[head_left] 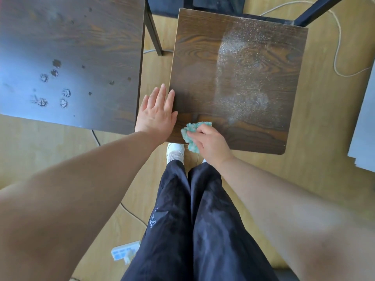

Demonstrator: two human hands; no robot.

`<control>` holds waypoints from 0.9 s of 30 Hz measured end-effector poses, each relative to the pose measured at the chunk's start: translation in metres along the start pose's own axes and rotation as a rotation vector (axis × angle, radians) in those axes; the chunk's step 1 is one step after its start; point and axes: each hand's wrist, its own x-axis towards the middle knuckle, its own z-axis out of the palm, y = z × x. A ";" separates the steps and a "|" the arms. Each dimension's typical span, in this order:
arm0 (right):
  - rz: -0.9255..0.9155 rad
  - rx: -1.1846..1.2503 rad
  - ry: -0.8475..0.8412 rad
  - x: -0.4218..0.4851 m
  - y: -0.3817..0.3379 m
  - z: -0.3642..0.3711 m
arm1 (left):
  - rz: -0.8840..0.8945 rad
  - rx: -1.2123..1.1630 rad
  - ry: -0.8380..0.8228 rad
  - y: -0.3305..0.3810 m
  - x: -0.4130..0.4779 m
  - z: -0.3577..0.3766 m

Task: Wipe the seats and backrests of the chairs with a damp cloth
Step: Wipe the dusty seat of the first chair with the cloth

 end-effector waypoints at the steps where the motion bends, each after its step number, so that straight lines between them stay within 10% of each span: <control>1: 0.035 0.013 -0.030 -0.003 -0.002 0.001 | 0.004 0.000 0.008 0.000 0.003 -0.003; 8: 0.037 -0.032 -0.170 -0.012 -0.008 -0.010 | 0.015 0.036 0.060 0.004 0.033 -0.028; 18: 0.376 0.215 0.457 0.134 0.042 -0.155 | 0.023 0.030 0.178 0.023 0.113 -0.080; 27: 0.542 0.047 0.367 0.236 0.085 -0.190 | 0.002 0.046 0.140 0.027 0.145 -0.080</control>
